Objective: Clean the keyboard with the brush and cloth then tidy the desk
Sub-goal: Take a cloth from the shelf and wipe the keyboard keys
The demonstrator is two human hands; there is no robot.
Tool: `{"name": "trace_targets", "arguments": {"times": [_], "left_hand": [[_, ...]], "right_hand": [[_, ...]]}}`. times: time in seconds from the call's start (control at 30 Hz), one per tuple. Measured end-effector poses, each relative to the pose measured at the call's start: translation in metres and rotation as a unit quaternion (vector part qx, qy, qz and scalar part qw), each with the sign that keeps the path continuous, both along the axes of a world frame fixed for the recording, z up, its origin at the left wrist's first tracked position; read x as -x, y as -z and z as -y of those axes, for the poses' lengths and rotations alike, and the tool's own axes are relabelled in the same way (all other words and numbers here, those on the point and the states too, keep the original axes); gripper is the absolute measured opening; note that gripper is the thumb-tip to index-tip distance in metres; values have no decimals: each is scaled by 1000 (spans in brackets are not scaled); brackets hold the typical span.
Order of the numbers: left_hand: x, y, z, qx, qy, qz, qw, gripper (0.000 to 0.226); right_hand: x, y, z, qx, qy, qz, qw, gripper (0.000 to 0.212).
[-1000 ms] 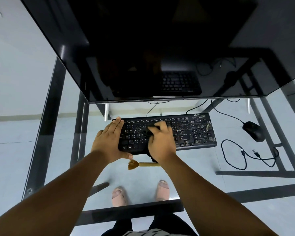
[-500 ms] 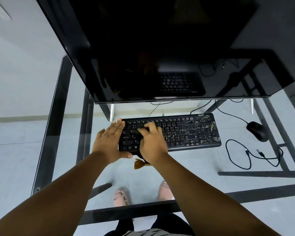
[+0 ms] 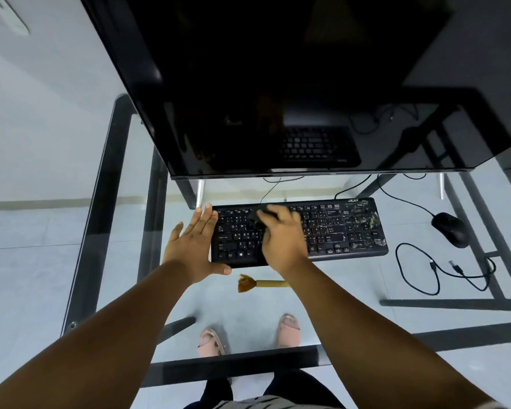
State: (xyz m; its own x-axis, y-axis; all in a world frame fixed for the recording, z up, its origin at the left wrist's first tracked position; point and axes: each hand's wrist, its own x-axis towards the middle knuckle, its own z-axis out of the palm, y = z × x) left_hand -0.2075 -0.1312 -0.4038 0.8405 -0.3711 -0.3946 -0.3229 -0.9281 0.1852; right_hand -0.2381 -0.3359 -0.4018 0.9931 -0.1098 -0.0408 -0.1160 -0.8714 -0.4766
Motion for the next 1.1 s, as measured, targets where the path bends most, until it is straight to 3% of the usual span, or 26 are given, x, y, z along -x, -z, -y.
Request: {"name": "trace_targets", "arguments": {"times": [0.1,0.17,0.23,0.33,0.4,0.6,0.77,0.83,1.03,1.1], "left_hand": [[1,-1,0,3,-11,-2,1000,126],[3,0,-1,8,-18,-3,1000,127],[3,1,-1,13,-18,-4,1000,128],[2,1,-1,17,-21,-4,1000,129],[2,1,-1,13,-25,-4,1000,130],[4,1,-1,15,-39,-6,999,130],[5,2,-1,18,-37,-4,999,131],[4,2,-2,21,-43,-4,999,132],[10,4,1,21,-56,-7,998,134],[9,4,1,23,-57,-5,998,133]], "right_hand": [[6,1,-13,9,-166,-23,986,54],[15,4,-4,9,-195,-13,981,52],[20,7,14,11,-148,6,989,50],[8,8,31,21,9,16,1000,48],[-6,3,22,23,45,-1,999,47],[-4,-5,-16,21,-99,-20,995,53],[9,0,9,17,55,-27,998,47],[4,-3,1,12,74,-47,996,47],[-8,-9,-27,8,-81,-52,995,55],[-8,-7,-18,10,-87,-48,995,53]]}}
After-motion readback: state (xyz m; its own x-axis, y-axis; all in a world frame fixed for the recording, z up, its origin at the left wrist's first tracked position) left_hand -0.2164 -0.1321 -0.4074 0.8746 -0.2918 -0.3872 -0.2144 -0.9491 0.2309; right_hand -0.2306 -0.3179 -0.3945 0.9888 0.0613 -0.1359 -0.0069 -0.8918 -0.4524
